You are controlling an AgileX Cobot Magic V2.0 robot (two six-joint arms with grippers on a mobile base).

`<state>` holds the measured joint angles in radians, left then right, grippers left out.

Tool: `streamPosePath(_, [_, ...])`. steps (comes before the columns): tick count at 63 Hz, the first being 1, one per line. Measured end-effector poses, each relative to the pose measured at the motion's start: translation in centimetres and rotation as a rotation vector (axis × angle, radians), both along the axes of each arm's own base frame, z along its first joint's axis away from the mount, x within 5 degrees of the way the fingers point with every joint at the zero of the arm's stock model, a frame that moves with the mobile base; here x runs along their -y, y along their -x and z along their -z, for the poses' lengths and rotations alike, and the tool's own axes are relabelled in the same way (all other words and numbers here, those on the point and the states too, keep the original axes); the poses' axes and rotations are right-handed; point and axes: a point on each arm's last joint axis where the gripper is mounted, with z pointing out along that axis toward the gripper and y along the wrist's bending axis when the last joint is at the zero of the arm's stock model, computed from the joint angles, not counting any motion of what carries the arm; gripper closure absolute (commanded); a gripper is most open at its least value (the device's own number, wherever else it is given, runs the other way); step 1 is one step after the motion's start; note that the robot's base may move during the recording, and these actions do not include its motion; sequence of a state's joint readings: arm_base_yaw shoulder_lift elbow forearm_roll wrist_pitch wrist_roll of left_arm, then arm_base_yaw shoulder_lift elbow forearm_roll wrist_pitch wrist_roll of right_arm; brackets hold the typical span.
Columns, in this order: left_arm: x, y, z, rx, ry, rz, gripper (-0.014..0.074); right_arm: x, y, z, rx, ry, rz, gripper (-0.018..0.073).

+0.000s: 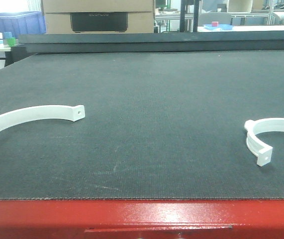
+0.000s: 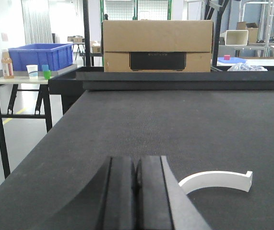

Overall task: Grab PVC pipe and place in blue bin
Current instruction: 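Lower the left gripper onto the end of the nearer white pipe clamp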

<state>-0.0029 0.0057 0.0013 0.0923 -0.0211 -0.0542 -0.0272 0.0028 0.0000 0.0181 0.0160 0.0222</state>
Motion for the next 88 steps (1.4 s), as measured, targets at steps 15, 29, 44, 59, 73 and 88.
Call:
streamPosePath(15, [0.0,0.4,-2.0,0.07,0.0,0.001,0.0707,0.0,0.3,-1.6,0.067,0.002,0.0,0.0728])
streamPosePath(29, [-0.3,2.3,-9.1,0.019,0.005,-0.027,0.0707,-0.1,2.5,-7.8,0.002,0.001,-0.006,0.0728])
streamPosePath(44, [-0.4,-0.6,-14.6,-0.263,0.014,-0.049,0.0707,-0.1,1.3,-13.0,-0.131,-0.001,-0.008,0.0728])
streamPosePath(59, [-0.4,-8.6,-15.8,-0.629,0.024,-0.059,0.0707,0.0,-5.2,-13.3,-0.461,-0.017,-0.013,0.0728])
streamPosePath(73, [-0.3,-14.2,-13.3,-0.812,0.037,-0.053,0.0707,0.1,-10.5,-9.5,-0.897,-0.031,-0.017,0.0728])
streamPosePath(88, [0.3,-17.3,-10.1,-0.96,0.131,-0.021,0.0707,0.1,-13.0,-5.7,-1.17,-0.05,-0.02,0.0728])
